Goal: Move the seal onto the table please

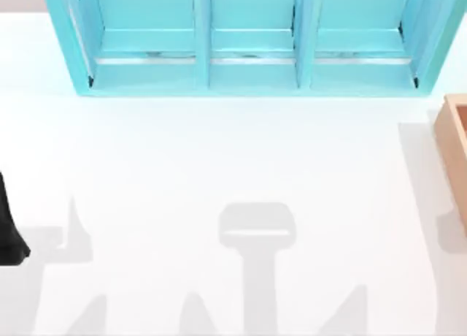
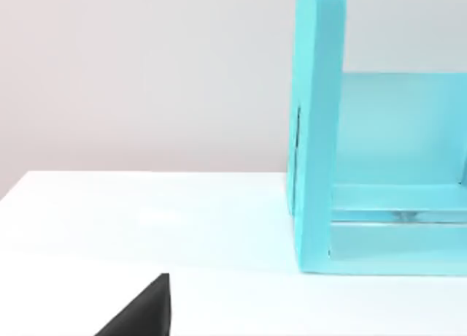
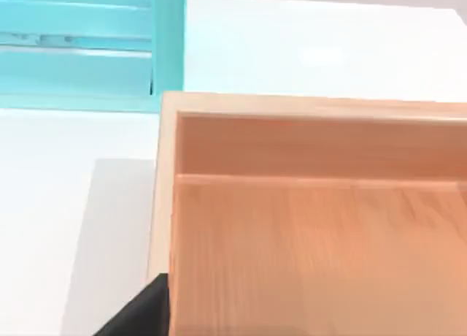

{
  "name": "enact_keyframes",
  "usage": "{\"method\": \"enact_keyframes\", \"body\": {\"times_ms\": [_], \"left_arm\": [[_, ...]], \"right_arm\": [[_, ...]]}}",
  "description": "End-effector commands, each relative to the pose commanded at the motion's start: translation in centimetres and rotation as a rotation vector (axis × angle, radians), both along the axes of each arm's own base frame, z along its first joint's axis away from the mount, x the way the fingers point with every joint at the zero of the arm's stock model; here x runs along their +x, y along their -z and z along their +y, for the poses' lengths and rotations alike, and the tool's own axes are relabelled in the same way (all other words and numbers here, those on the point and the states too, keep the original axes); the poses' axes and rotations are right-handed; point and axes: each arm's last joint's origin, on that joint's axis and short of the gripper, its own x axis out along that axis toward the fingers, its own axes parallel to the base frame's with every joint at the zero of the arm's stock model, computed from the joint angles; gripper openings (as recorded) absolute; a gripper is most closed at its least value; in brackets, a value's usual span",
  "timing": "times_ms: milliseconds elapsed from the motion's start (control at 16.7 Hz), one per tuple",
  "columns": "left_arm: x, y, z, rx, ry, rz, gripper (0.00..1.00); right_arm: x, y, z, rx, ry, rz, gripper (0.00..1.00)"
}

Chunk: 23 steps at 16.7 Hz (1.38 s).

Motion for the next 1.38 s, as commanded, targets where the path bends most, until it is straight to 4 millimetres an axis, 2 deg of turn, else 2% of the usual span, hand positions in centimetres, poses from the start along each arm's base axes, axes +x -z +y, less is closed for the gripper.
{"method": "enact_keyframes", "body": {"times_ms": [180, 360, 600, 780, 1020, 1380], "left_arm": [[0.0, 0.0, 0.0, 0.0, 0.0, 0.0, 1.0], [0.0, 0.0, 0.0, 0.0, 0.0, 0.0, 1.0], [0.0, 0.0, 0.0, 0.0, 0.0, 0.0, 1.0], [0.0, 0.0, 0.0, 0.0, 0.0, 0.0, 1.0], [0.0, 0.0, 0.0, 0.0, 0.0, 0.0, 1.0], [0.0, 0.0, 0.0, 0.0, 0.0, 0.0, 1.0]], "right_arm": [[2.5, -2.2, -1.0, -0.016, 0.03, 0.277, 1.0], [6.0, -3.3, -2.6, -0.005, 0.043, 0.569, 1.0], [10.6, -3.4, -5.3, 0.042, 0.036, 0.904, 1.0], [13.1, -2.8, -7.1, 0.085, 0.021, 1.08, 1.0], [14.7, -2.4, -8.4, 0.118, 0.007, 1.189, 1.0], [14.7, -2.3, -8.4, 0.117, 0.004, 1.192, 1.0]]}}
